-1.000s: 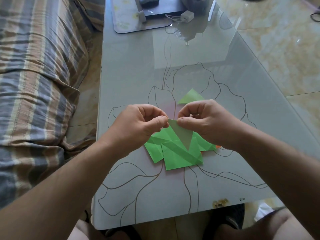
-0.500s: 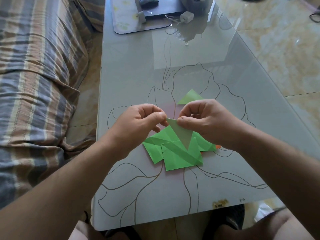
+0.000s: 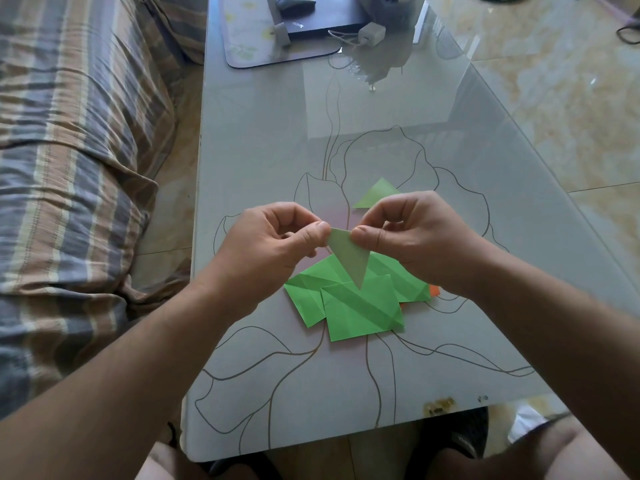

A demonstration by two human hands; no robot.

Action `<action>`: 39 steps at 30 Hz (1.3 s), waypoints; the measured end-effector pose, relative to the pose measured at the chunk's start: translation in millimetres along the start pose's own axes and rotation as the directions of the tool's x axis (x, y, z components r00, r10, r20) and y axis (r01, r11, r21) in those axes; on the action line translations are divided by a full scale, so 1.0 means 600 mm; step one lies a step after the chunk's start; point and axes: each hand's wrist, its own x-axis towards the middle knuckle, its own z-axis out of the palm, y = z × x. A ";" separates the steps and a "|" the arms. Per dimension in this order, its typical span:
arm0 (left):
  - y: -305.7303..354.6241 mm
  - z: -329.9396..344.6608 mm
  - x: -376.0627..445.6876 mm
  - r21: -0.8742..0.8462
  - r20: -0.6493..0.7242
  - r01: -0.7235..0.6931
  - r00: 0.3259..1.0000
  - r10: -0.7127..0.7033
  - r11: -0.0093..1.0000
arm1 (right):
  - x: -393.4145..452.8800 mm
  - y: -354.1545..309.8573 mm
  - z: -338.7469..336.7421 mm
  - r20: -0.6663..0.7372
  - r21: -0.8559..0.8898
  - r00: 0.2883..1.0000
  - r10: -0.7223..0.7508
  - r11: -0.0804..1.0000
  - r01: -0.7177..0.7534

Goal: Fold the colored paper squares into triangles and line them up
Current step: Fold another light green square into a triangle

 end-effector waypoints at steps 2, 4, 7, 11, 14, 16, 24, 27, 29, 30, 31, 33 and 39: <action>0.000 -0.001 0.000 -0.003 0.000 0.003 1.000 -0.003 1.000 | 0.001 0.001 -0.005 -0.018 -0.002 1.000 0.008 1.000 -0.008; 0.001 -0.005 0.002 -0.004 -0.006 0.001 1.000 -0.001 1.000 | -0.001 0.000 -0.009 -0.029 -0.009 1.000 0.003 1.000 -0.003; 0.002 -0.005 0.001 0.023 -0.008 -0.002 1.000 0.002 1.000 | 0.001 0.004 -0.008 -0.032 -0.024 0.999 0.003 1.000 -0.003; 0.003 0.006 -0.002 0.002 -0.051 0.046 0.998 -0.045 0.999 | 0.005 0.004 -0.008 -0.107 -0.113 0.993 -0.051 0.993 0.039; 0.004 0.021 -0.006 -0.115 -0.040 0.219 0.974 -0.225 0.969 | 0.001 0.003 -0.009 -0.251 -0.396 0.942 -0.225 0.911 0.112; 0.008 0.034 -0.008 -0.293 0.053 0.318 0.947 -0.317 0.902 | -0.002 0.004 -0.003 -0.170 -0.591 0.866 -0.471 0.752 0.293; 0.013 0.036 -0.006 -0.446 0.061 0.401 0.906 -0.419 0.800 | -0.002 0.028 0.016 0.164 -0.700 0.723 -0.671 0.437 0.565; 0.006 0.028 -0.005 -0.298 -0.009 0.322 0.941 -0.339 0.899 | -0.001 0.023 0.014 0.036 -0.636 0.802 -0.597 0.605 0.479; 0.005 0.024 -0.008 -0.166 -0.014 0.251 0.966 -0.257 0.953 | 0.002 0.018 0.012 -0.086 -0.577 0.854 -0.513 0.725 0.377; 0.006 0.024 -0.009 -0.112 0.000 0.215 0.976 -0.217 0.970 | 0.004 0.018 0.010 -0.114 -0.549 0.886 -0.449 0.772 0.321; 0.006 0.023 -0.011 -0.067 0.020 0.181 0.983 -0.180 0.981 | 0.005 0.018 0.007 -0.111 -0.528 0.918 -0.381 0.805 0.271; 0.006 0.021 -0.014 0.005 0.055 0.119 0.991 -0.119 0.993 | 0.006 0.020 0.006 -0.058 -0.506 0.960 -0.274 0.837 0.209; -0.002 0.016 -0.014 0.166 0.103 0.045 0.993 -0.063 0.985 | 0.002 0.019 0.015 0.015 -0.458 0.973 -0.229 0.864 0.210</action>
